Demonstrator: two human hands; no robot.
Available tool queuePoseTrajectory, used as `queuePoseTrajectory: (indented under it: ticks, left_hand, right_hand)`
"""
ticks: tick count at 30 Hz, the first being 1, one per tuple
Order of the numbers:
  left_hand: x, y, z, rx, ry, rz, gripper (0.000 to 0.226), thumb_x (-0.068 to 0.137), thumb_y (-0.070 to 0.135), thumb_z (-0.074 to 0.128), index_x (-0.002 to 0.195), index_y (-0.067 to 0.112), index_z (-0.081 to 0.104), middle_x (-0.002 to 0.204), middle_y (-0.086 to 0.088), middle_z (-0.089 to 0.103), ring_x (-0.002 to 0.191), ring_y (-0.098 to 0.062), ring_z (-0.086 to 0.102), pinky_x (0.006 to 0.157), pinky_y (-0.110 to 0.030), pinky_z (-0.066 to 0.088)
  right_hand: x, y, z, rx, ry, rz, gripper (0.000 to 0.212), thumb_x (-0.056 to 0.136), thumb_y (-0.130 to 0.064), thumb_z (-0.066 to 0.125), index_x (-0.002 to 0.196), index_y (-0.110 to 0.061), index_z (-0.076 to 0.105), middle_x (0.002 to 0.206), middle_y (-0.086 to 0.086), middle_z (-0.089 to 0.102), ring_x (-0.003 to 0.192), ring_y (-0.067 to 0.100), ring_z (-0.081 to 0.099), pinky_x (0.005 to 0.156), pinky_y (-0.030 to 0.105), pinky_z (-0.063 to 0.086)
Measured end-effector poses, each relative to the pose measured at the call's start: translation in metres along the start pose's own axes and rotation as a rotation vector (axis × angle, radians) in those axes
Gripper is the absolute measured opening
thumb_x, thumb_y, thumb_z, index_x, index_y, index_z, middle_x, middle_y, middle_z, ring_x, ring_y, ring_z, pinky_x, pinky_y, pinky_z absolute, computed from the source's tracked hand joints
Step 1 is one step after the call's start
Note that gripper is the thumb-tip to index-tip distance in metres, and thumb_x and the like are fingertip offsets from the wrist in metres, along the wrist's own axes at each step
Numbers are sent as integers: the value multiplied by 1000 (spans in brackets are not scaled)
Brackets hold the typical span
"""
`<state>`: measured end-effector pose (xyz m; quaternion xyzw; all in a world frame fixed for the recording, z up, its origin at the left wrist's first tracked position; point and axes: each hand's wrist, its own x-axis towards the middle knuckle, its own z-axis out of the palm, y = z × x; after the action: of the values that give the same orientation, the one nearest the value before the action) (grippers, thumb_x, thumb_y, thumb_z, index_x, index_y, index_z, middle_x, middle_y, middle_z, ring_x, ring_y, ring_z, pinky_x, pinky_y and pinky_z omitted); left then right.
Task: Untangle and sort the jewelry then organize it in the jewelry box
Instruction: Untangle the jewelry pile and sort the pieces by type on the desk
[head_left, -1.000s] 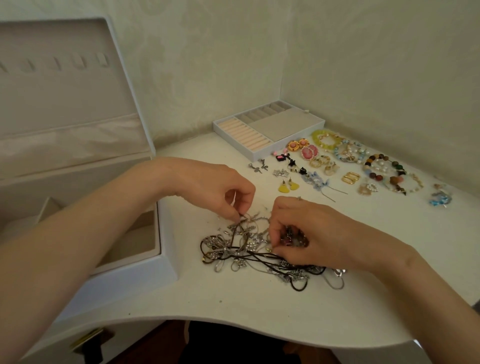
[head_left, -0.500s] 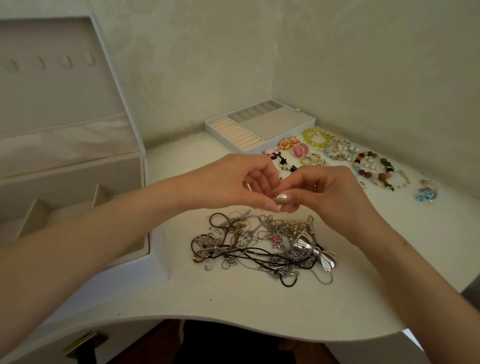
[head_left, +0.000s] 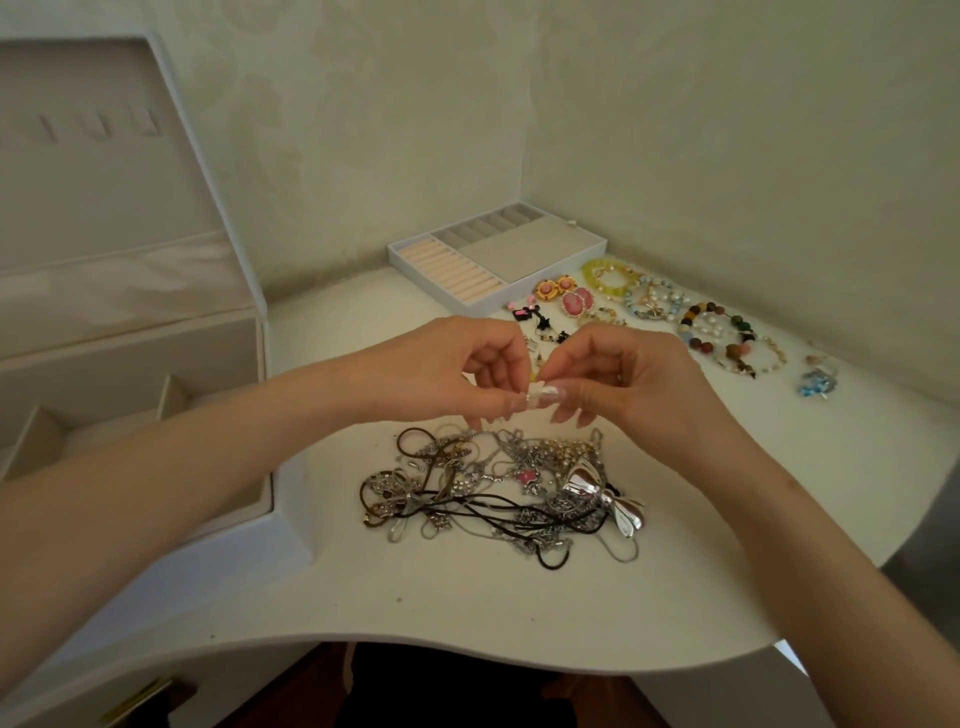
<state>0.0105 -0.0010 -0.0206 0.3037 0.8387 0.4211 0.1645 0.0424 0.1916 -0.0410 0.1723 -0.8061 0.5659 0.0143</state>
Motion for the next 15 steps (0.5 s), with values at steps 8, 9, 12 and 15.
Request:
queuePoseTrajectory:
  ticks: [8,9,12,15]
  left_hand:
    - [-1,-3,-2,95,44,-5,16,81,1,65,81,15,56,74,7,57,65,-3,50,63,-16,44]
    - [0,-3,-2,99,40,-5,18,80,0,64,80,15,56,74,8,56,66,-4,50,65,-18,44]
    - [0,-4,-2,84,45,-14,22,79,-4,62,78,17,55,70,12,55,67,-6,50,65,-20,45]
    - [0,-3,-4,59,68,-17,24,80,-4,61,77,19,54,68,13,54,64,-4,50,62,-20,47]
  right_hand:
    - [-33,-1,-24,-547,-340,131,30,69,-41,78,95,-44,63,92,-13,55,74,4,54,73,25,47]
    - [-35,0,-23,-562,-341,119,30,72,-38,78,98,-44,63,94,-14,54,75,3,55,75,25,47]
    - [-38,-2,-18,-586,-305,88,25,79,-27,74,94,-41,61,92,-14,54,76,2,54,72,24,47]
    - [-41,-4,-16,-568,-280,76,26,79,-16,71,89,-36,58,84,-14,57,72,2,51,63,20,45]
